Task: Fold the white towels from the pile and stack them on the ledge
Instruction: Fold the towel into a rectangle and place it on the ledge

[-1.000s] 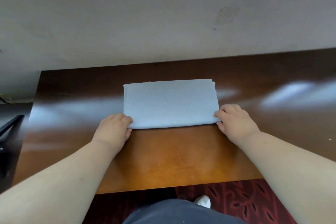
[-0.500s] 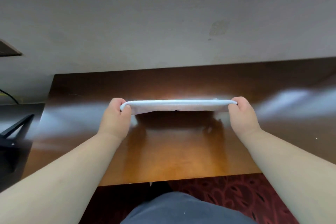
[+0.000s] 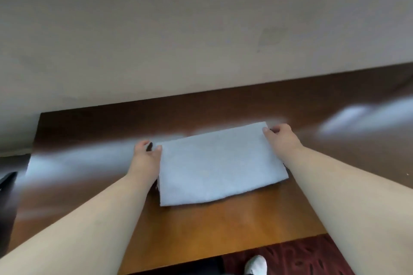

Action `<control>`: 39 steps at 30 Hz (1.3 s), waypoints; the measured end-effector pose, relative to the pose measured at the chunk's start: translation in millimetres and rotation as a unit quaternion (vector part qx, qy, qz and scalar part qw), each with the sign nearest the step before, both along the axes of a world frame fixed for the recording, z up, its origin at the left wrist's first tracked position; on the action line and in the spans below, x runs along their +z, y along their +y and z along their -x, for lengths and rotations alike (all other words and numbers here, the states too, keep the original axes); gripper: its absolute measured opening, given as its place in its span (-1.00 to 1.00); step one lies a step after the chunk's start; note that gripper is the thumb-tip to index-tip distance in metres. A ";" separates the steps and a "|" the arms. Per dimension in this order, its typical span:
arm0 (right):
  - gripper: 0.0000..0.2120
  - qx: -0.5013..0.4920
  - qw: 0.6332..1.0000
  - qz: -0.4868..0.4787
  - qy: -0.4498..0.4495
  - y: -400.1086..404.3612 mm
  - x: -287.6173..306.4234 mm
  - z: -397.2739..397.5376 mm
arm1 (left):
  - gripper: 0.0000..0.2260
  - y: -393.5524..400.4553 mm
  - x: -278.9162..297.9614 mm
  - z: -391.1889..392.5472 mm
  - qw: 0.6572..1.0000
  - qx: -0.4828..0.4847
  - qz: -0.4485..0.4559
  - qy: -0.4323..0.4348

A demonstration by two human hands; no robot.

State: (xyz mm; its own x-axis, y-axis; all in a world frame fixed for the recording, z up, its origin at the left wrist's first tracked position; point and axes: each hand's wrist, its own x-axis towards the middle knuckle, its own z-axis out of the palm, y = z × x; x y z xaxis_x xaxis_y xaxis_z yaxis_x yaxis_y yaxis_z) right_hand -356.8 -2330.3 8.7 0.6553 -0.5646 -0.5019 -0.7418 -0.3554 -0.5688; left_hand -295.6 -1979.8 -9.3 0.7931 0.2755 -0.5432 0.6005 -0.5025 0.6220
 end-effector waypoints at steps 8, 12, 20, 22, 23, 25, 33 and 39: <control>-0.72 0.029 0.988 -0.053 0.144 9.8 11.9 52.6 | -0.74 22.0 -0.5 30.1 0.977 -0.104 0.068 0.174; -0.75 -0.005 0.994 -0.095 0.057 16.2 18.7 65.8 | -0.76 14.4 4.7 37.3 0.984 -0.083 0.085 0.135; -0.60 -0.052 0.985 -0.151 -0.071 -28.0 40.2 77.8 | -0.81 -49.4 59.8 30.4 0.992 -0.120 -0.003 -0.044; -0.62 -0.086 0.976 -0.169 -0.104 -55.8 47.0 91.5 | -0.82 -80.6 74.6 32.1 0.991 -0.118 0.027 -0.051; -0.63 -0.099 0.973 -0.173 -0.119 -71.7 50.7 99.4 | -0.83 -99.4 80.6 35.2 0.991 -0.116 0.045 -0.054; -0.58 -0.108 0.969 -0.167 -0.144 -106.8 59.9 118.2 | -0.86 -140.1 89.7 45.7 0.990 -0.116 0.061 -0.060; -0.43 -0.088 0.978 -0.133 -0.138 -279.3 109.3 215.0 | -0.53 -318.2 118.9 113.9 0.983 -0.119 0.134 -0.045; -0.41 -0.092 0.985 -0.092 -0.117 -376.8 137.8 259.6 | -0.58 -413.9 132.0 147.9 0.976 -0.162 0.146 -0.019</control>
State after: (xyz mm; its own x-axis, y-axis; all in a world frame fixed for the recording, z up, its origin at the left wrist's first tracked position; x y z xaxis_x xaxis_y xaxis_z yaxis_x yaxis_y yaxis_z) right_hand -616.5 -2707.1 146.4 0.6606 -0.5982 -0.4536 -0.6245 -0.1025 -0.7743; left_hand -443.4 -2393.7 122.6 0.8341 -0.1560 -0.5291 0.4127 -0.4599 0.7862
